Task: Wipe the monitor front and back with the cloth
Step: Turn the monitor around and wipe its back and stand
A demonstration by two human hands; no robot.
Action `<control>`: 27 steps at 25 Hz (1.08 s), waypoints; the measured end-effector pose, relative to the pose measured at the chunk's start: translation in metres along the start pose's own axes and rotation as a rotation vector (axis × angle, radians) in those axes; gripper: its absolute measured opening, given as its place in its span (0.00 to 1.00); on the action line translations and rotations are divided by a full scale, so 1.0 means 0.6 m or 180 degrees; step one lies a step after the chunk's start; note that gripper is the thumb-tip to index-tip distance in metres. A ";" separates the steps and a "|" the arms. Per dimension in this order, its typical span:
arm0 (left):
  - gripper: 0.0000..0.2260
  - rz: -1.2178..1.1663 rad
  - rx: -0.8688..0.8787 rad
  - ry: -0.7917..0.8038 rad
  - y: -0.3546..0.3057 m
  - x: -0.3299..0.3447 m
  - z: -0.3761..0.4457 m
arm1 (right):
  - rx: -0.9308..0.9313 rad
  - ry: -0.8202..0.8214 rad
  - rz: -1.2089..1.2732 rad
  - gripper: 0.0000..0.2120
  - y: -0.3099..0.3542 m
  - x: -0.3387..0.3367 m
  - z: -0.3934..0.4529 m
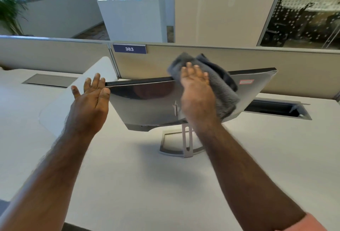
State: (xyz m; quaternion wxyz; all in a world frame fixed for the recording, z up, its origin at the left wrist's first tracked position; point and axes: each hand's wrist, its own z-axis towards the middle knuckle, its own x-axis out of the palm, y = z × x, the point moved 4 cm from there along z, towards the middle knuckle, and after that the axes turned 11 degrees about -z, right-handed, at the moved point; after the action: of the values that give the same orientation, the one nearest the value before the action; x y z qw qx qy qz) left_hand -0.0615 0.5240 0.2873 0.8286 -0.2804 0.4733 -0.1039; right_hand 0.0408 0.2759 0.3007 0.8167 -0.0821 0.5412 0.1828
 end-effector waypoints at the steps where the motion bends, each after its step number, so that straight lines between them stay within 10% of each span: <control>1: 0.27 -0.0035 -0.0010 -0.0012 0.001 0.000 0.000 | 0.0183 0.0056 -0.0012 0.34 -0.022 -0.004 0.001; 15: 0.30 -0.0298 -0.0302 -0.0121 0.030 -0.002 0.007 | -0.1242 -0.0099 -0.0051 0.29 0.270 0.024 -0.014; 27: 0.30 0.0477 0.0341 0.0075 -0.073 0.051 0.011 | 0.0338 -0.0625 0.0354 0.38 -0.169 0.019 -0.012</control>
State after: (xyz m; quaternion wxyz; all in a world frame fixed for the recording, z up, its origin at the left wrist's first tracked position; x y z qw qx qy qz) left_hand -0.0355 0.4771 0.2922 0.8422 -0.1983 0.4965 -0.0700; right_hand 0.0779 0.1829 0.2812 0.8575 0.0097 0.4713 0.2060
